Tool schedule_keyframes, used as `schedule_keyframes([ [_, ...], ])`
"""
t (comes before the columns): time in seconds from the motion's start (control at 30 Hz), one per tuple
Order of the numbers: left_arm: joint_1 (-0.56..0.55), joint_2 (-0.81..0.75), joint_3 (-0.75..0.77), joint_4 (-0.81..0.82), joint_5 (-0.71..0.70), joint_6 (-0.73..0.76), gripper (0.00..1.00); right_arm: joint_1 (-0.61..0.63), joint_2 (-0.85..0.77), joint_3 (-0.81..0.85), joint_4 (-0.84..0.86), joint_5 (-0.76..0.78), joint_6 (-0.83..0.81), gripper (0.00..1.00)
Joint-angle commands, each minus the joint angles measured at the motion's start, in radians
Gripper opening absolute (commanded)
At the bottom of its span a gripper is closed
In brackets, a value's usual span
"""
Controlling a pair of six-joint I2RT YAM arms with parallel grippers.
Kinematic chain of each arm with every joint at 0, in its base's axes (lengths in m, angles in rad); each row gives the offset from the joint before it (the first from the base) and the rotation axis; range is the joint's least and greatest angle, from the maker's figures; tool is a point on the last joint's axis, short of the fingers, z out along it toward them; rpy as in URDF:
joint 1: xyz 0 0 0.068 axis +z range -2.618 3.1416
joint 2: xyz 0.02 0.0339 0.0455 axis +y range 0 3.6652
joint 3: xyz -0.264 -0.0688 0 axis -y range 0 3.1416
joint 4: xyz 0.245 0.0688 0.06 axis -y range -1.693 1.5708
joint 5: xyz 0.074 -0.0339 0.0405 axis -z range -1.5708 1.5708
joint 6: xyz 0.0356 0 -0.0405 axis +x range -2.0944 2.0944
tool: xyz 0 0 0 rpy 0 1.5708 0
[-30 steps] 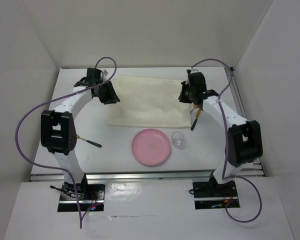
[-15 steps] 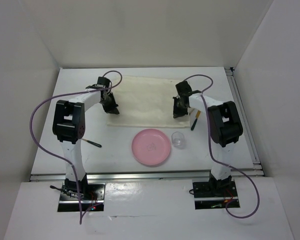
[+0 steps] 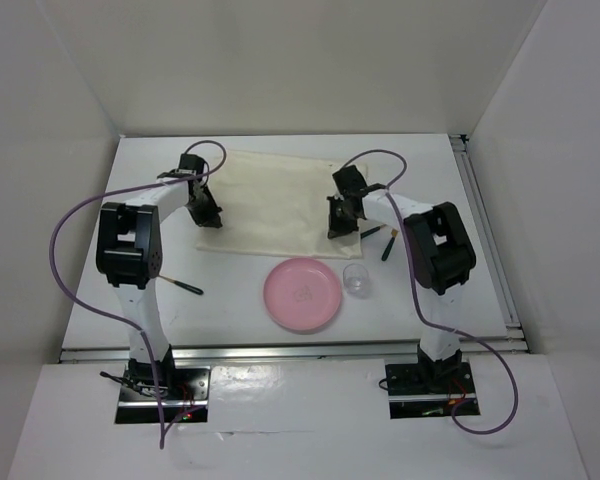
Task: Set the dinner table for one person
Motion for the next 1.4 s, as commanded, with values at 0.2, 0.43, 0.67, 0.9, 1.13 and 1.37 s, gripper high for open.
schedule_keyframes([
  [0.2, 0.014, -0.032, -0.13, -0.065, -0.084, 0.017, 0.0, -0.049, -0.054, -0.173, -0.017, 0.035, 0.054, 0.0],
  [0.43, -0.018, -0.052, -0.168, -0.054, -0.102, 0.017, 0.01, -0.095, -0.124, -0.256, -0.017, 0.058, 0.063, 0.0],
  [0.67, -0.041, -0.083, -0.099, -0.087, -0.136, 0.027, 0.1, -0.095, -0.235, -0.201, -0.05, 0.031, 0.063, 0.0],
  [0.9, -0.071, -0.186, -0.043, -0.122, -0.136, 0.054, 0.24, -0.107, -0.499, -0.15, -0.152, 0.132, 0.063, 0.66],
  [1.13, -0.093, -0.168, 0.022, -0.133, -0.099, 0.063, 0.28, -0.145, -0.663, -0.266, -0.255, 0.091, 0.132, 0.85],
  [1.37, -0.186, -0.033, 0.181, -0.165, -0.048, 0.073, 0.34, -0.125, -0.775, -0.432, -0.273, 0.035, 0.211, 0.85],
])
